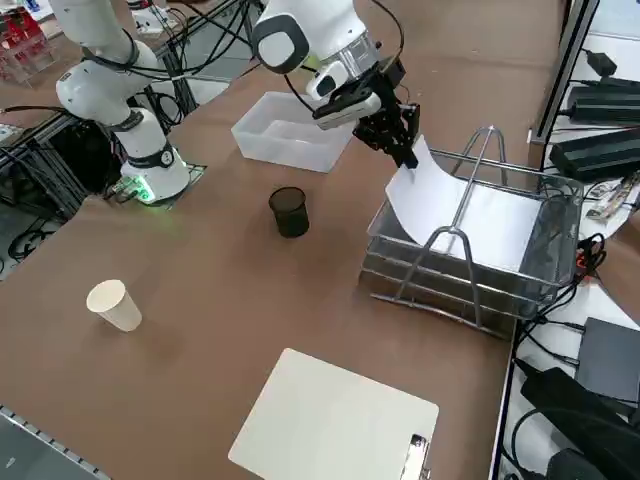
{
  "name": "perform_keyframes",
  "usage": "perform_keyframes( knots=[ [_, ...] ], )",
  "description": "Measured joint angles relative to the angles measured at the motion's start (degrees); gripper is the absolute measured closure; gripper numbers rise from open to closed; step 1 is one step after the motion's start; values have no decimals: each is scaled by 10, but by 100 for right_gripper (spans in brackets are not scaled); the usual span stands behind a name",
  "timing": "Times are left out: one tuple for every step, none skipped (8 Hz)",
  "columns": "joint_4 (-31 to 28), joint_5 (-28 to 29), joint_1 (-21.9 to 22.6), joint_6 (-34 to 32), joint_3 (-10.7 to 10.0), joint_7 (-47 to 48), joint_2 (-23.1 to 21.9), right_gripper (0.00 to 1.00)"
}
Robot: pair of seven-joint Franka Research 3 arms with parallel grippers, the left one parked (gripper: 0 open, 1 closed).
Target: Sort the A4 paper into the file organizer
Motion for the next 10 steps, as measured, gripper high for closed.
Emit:
perform_keyframes(
  knots=[
    [-1,0,0,6,0,-3,2,99],
    [-2,0,0,14,0,-4,5,99],
    [-2,0,-1,22,0,-7,8,99],
    [-2,0,-2,27,0,-11,10,99],
    [-2,0,-2,29,0,-14,12,99],
    [-2,0,-3,30,0,-16,14,99],
    [-4,0,-3,31,0,-19,15,99],
    [-5,0,-3,32,0,-20,15,99],
    [-6,0,-2,32,0,-20,15,99],
    [-8,0,-2,32,0,-21,15,98]
  ],
)
